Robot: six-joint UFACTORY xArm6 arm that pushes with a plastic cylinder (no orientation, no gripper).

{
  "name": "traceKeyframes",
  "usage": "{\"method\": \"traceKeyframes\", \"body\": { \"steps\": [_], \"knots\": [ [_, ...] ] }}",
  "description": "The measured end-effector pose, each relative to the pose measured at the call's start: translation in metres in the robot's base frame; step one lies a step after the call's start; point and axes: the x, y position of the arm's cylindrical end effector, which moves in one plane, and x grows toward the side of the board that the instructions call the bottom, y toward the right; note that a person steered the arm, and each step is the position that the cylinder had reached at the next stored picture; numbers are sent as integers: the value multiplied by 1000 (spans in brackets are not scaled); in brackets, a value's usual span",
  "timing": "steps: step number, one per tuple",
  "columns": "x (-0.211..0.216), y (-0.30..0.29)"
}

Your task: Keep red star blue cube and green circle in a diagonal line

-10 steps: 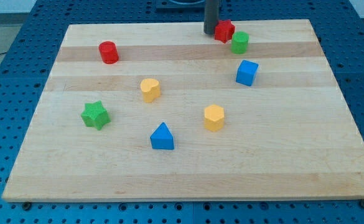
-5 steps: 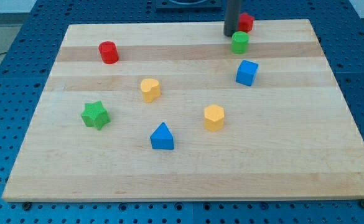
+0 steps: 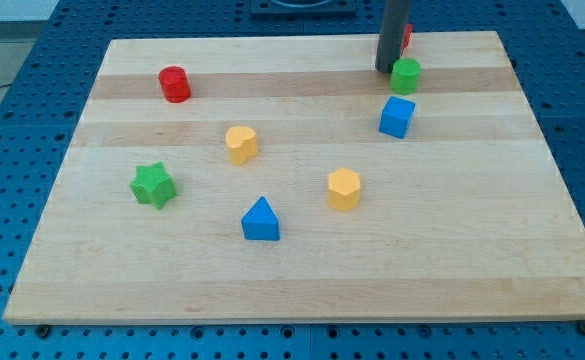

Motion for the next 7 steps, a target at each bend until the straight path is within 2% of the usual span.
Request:
{"method": "traceKeyframes", "body": {
  "steps": [1, 2, 3, 4, 5, 7],
  "knots": [
    [10, 47],
    [34, 42],
    [57, 60],
    [111, 95],
    [138, 73],
    [94, 81]
  ]
}}
